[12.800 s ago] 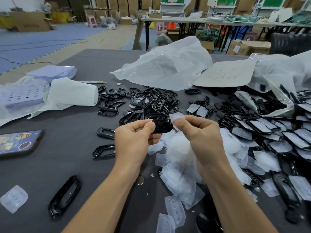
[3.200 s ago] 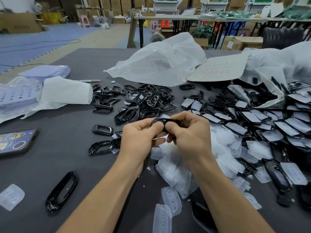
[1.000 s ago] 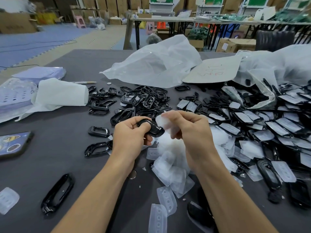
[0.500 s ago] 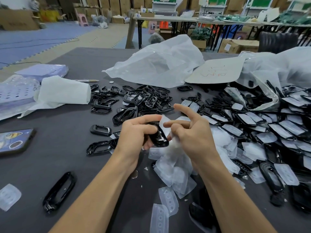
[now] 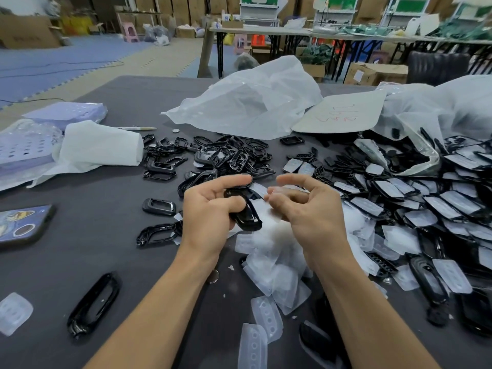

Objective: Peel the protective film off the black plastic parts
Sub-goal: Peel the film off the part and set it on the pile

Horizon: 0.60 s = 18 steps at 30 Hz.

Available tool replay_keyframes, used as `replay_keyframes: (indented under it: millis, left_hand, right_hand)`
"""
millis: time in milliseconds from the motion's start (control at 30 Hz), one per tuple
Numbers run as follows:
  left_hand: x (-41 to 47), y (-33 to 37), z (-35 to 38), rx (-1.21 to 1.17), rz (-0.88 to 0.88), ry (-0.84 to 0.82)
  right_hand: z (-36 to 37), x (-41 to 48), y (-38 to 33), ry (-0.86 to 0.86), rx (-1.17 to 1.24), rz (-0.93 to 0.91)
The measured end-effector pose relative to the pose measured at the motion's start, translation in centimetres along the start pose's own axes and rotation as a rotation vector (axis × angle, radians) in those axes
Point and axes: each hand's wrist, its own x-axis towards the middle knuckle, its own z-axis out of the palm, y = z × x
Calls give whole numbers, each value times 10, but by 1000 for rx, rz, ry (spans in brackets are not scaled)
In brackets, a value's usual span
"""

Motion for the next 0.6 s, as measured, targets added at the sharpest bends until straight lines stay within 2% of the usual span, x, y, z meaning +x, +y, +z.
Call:
replay_keyframes:
  millis: [133, 267, 333, 600]
  left_hand:
    - [-3, 6, -1, -47, -84, -226]
    - [0, 5, -3, 32, -181, -231]
    - [0, 3, -1, 46, -223, -238]
    - [-3, -2, 3, 117, -109, -240]
  right_hand:
    - [-1, 0, 0, 50, 24, -50]
    - [0, -1, -2, 55, 120, -110]
    - [0, -1, -3, 79, 89, -134]
    - [2, -5, 0, 29, -36, -165]
